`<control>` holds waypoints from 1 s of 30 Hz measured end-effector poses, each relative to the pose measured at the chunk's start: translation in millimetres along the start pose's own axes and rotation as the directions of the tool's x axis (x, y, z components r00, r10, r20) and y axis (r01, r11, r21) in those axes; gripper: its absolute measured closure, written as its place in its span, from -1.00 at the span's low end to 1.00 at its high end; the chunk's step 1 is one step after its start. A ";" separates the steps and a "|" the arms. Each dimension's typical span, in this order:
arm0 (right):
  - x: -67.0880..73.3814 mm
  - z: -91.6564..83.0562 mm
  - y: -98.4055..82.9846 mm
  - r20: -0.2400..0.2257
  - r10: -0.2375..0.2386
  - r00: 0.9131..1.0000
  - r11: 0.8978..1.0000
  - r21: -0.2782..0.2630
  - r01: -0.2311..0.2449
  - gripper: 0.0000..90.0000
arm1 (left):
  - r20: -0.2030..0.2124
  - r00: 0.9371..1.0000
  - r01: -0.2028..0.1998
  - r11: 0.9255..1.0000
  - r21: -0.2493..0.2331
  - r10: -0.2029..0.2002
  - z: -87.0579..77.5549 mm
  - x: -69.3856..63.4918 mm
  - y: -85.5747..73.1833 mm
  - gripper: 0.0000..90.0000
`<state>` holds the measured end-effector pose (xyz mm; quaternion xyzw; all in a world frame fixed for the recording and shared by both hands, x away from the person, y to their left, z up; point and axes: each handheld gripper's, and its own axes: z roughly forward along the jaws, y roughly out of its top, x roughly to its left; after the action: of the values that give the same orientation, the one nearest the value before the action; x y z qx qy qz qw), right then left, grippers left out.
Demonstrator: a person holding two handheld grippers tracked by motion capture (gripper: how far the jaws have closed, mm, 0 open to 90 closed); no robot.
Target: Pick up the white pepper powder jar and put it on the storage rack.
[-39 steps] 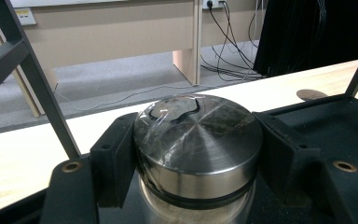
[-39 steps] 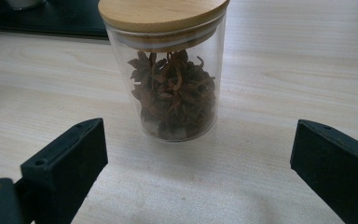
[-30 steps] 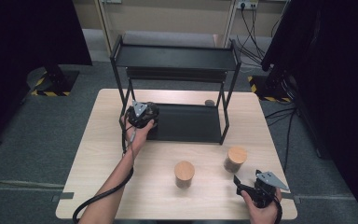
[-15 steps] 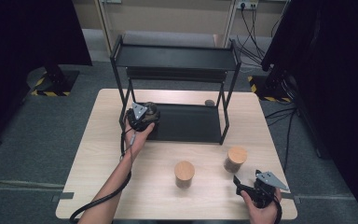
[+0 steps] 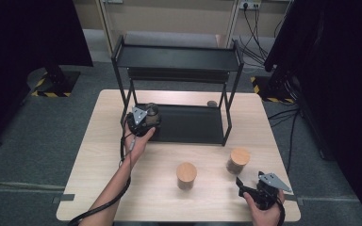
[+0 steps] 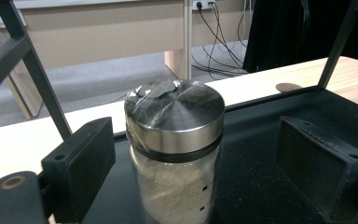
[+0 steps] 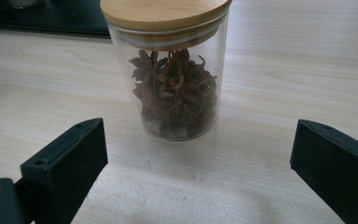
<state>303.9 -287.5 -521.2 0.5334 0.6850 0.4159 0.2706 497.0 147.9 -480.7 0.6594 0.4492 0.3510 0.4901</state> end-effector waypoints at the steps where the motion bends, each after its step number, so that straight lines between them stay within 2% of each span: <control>1: 0.0 0.0 0.0 0.000 0.000 1.000 1.000 0.000 0.000 -0.91 | 0.000 1.000 -0.003 1.000 -0.002 0.003 -1.2 -0.4 0.9 -0.73; 9: 0.1 0.0 0.0 0.000 -0.001 1.000 1.000 -0.001 0.001 -0.91 | 0.001 1.000 -0.012 1.000 0.002 0.012 -7.3 -3.6 1.4 -0.74; 30: 0.3 0.0 0.0 0.001 -0.002 1.000 1.000 0.000 0.002 -0.91 | 0.047 0.999 -0.014 0.999 -0.036 0.015 -29.9 -14.9 6.1 -0.76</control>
<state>303.7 -287.2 -521.2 0.5330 0.6854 0.4153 0.2715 466.2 143.1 -467.0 0.6621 0.4264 0.3466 0.5097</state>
